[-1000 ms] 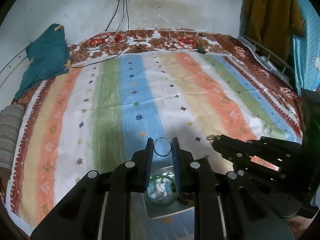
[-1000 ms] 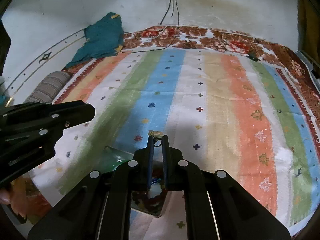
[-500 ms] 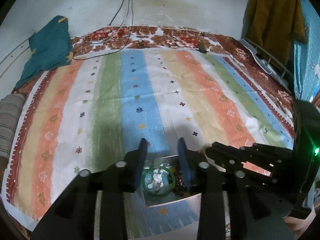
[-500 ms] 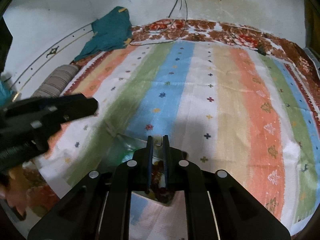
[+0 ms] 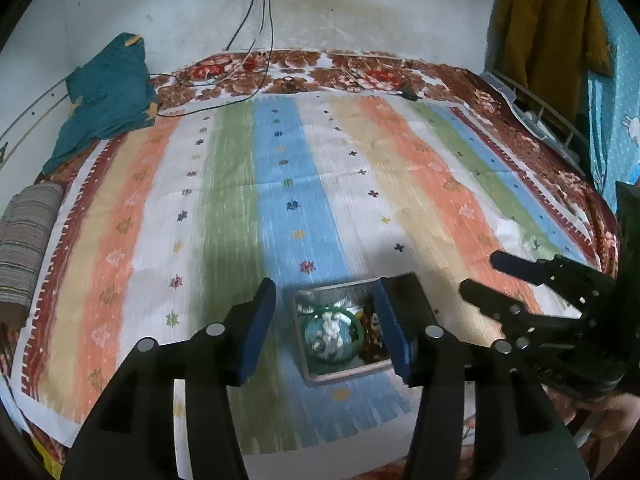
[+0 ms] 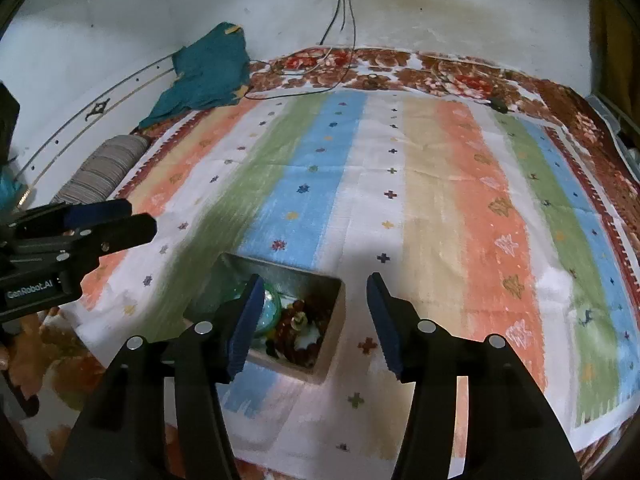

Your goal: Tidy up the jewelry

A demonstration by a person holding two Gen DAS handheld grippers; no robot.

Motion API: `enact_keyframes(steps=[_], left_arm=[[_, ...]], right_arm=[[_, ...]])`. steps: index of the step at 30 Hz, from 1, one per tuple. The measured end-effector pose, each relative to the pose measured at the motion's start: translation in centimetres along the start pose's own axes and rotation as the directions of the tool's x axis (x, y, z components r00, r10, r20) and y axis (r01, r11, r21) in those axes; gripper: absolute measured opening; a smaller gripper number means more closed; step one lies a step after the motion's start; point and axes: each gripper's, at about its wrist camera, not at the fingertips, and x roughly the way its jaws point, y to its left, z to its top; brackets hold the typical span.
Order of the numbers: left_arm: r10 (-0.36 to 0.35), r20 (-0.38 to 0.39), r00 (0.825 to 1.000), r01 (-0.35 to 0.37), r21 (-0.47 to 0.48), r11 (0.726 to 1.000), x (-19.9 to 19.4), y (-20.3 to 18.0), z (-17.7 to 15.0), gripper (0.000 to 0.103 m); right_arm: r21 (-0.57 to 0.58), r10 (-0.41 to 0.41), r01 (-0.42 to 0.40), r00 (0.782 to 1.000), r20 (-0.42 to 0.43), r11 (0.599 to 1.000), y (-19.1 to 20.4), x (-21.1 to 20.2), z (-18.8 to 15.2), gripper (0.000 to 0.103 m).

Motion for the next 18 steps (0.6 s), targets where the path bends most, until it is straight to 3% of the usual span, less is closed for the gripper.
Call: enact_keyframes(steps=[6,15,18], left_arm=[[-0.029,0.024,0.999,0.029,0.001,1.000,-1.5,0.1,-1.0,0.070],[-0.088,0.030,0.996,0.088,-0.016,0.996,-2.6,0.4,-2.9,0.097],[-0.072,0.030,0.997,0.072,0.002,0.997,-2.7,0.2,-3.3,0.097]], right_arm=[[0.004,0.004,-0.004,1.000,0.021,1.000,-0.5,-1.7,-1.1,0.064],[-0.034,0.015,-0.014,0.999,0.049,0.999,-0.3,-3.5,-2.6,0.088],[-0.043,0.019,-0.017,0.998,0.056,0.999,-0.2,-3.9,-3.0,0.092]])
